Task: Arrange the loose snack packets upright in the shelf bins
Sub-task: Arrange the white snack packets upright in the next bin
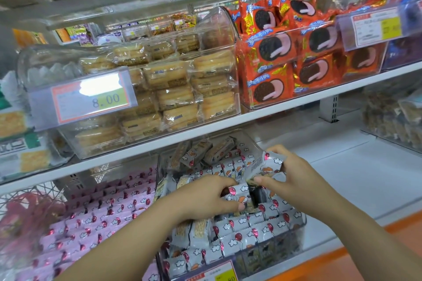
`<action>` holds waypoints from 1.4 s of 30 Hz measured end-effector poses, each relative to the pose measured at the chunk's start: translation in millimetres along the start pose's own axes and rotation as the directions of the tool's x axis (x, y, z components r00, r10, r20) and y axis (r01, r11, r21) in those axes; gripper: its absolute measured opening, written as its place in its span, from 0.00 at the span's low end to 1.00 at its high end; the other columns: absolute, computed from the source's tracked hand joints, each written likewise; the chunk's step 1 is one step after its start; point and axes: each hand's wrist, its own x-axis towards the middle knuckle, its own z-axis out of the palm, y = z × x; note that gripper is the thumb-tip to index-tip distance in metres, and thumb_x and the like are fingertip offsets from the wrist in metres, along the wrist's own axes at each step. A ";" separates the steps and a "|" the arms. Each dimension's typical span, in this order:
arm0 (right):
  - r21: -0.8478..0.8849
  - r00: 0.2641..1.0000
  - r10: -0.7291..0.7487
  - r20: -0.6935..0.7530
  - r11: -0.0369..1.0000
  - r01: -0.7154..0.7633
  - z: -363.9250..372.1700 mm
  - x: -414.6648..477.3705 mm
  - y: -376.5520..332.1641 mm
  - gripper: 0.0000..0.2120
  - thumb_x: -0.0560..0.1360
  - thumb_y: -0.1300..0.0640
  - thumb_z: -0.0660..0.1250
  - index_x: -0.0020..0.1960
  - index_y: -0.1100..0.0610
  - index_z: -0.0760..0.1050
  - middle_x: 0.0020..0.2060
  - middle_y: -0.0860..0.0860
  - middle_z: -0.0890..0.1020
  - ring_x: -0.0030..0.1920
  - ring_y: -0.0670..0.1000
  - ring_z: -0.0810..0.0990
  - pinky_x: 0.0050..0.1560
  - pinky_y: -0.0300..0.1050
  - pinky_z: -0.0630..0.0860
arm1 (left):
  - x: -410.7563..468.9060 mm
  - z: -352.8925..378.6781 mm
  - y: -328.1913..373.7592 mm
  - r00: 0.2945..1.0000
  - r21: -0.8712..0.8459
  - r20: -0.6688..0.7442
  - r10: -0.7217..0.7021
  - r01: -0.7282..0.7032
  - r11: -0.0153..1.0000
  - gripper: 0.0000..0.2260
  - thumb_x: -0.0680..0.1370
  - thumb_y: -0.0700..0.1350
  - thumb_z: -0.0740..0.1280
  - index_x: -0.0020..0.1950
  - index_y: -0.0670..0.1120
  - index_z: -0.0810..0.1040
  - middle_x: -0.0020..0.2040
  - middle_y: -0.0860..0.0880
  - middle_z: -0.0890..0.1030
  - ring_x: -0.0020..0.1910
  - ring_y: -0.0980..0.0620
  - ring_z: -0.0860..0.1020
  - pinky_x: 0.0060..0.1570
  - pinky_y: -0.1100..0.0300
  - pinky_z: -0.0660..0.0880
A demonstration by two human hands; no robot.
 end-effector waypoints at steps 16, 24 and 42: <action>-0.625 0.952 0.164 0.257 0.780 0.034 7.0 4.3 15.9 0.19 0.77 0.42 0.60 0.64 0.49 0.71 0.75 0.41 0.53 0.76 0.49 0.42 0.72 0.61 0.35 | 9.0 -4.9 17.1 0.984 0.166 0.148 -0.096 0.071 0.984 0.24 0.77 0.61 0.63 0.65 0.44 0.72 0.58 0.44 0.77 0.52 0.46 0.76 0.42 0.60 0.68; -0.271 0.998 -0.048 0.031 0.961 0.054 -7.0 -6.2 23.0 0.18 0.76 0.52 0.67 0.65 0.45 0.72 0.60 0.37 0.72 0.63 0.39 0.69 0.63 0.32 0.62 | 16.4 -33.5 40.3 0.891 -0.045 0.411 -0.192 0.230 0.972 0.32 0.77 0.69 0.41 0.78 0.56 0.53 0.77 0.52 0.58 0.72 0.51 0.66 0.73 0.47 0.51; -0.196 0.999 -0.003 -0.032 0.981 -0.003 -6.8 -1.9 33.2 0.13 0.75 0.54 0.68 0.59 0.46 0.77 0.49 0.40 0.77 0.51 0.39 0.74 0.48 0.22 0.66 | 60.6 -14.2 37.7 0.826 0.255 0.516 -0.228 0.106 0.961 0.32 0.78 0.67 0.51 0.74 0.49 0.66 0.72 0.47 0.70 0.69 0.47 0.69 0.71 0.48 0.61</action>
